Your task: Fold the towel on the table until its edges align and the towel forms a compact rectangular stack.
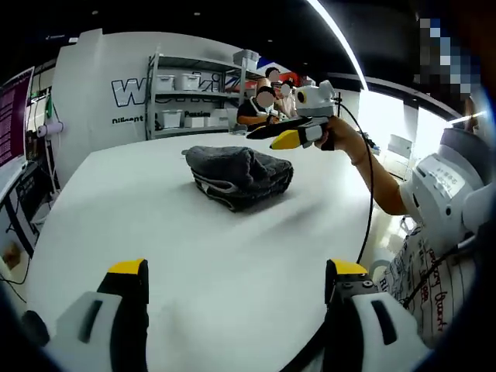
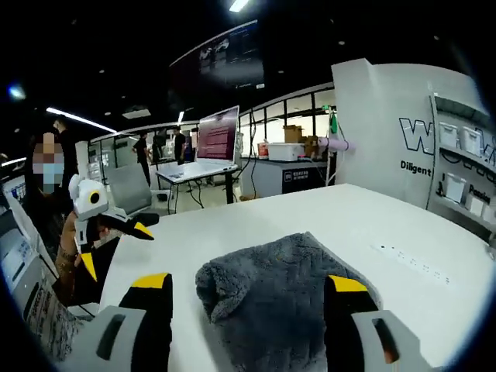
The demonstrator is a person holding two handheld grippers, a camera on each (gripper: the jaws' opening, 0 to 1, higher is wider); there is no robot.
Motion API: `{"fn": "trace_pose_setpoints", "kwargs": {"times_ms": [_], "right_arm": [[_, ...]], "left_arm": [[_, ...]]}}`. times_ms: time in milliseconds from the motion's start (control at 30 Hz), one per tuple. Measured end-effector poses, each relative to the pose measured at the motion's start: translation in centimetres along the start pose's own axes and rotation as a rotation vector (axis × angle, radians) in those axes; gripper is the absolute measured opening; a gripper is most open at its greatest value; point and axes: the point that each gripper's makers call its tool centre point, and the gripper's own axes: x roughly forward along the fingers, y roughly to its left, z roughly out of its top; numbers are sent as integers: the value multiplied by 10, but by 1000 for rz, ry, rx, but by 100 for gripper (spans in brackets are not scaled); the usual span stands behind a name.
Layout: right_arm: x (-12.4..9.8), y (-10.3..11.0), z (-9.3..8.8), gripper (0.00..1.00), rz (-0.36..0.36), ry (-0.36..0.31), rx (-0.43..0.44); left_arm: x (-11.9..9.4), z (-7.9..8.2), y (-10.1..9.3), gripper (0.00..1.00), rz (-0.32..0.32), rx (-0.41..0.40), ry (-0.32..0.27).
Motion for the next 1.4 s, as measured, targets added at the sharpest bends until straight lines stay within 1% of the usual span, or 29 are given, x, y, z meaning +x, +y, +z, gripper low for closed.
{"fn": "trace_pose_setpoints", "kwargs": {"times_ms": [100, 233, 300, 333, 367, 433, 500, 600, 733, 800, 900, 1033, 1167, 1267, 1400], "right_arm": [[-10, 0, -9, 99, -10, 17, -16], [-25, -1, -21, 99, -27, 30, -15], [-35, -3, -29, 99, -53, 39, -16], [-39, -3, -32, 99, -66, 44, -22], [-44, -4, -35, 99, -80, 47, -28], [-53, -5, -38, 99, -104, 40, -32], [-60, -4, -40, 99, -118, 22, -17], [-68, -1, -45, 99, -131, 12, -4], [-77, 0, -53, 99, -169, 36, -18], [-81, 2, -57, 99, -177, 39, -19], [-86, 5, -60, 99, -182, 37, -10], [-90, 7, -67, 99, -189, 43, 1], [-93, 10, -70, 99, -189, 42, 15], [-95, 9, -71, 99, -195, 40, 26], [-98, 8, -73, 99, -206, 35, 35]], "left_arm": [[7, 7, -1, 99, -22, 14, -2], [17, 21, -3, 99, -58, 37, -14], [21, 28, -3, 99, -72, 48, -19], [25, 35, -3, 99, -79, 62, -24], [27, 38, -3, 99, -81, 67, -26], [34, 49, -4, 99, -92, 98, -31], [42, 59, -7, 98, -111, 129, -42], [56, 74, -10, 96, -145, 125, -65], [75, 86, -15, 94, -175, 140, -66], [82, 91, -16, 93, -174, 148, -64], [93, 100, -12, 89, -156, 158, -78], [105, 110, -8, 77, -141, 142, -113], [112, 115, -5, 65, -131, 127, -145], [116, 113, -4, 46, -126, 126, -149], [120, 105, 4, 19, -88, 140, -138]]}}
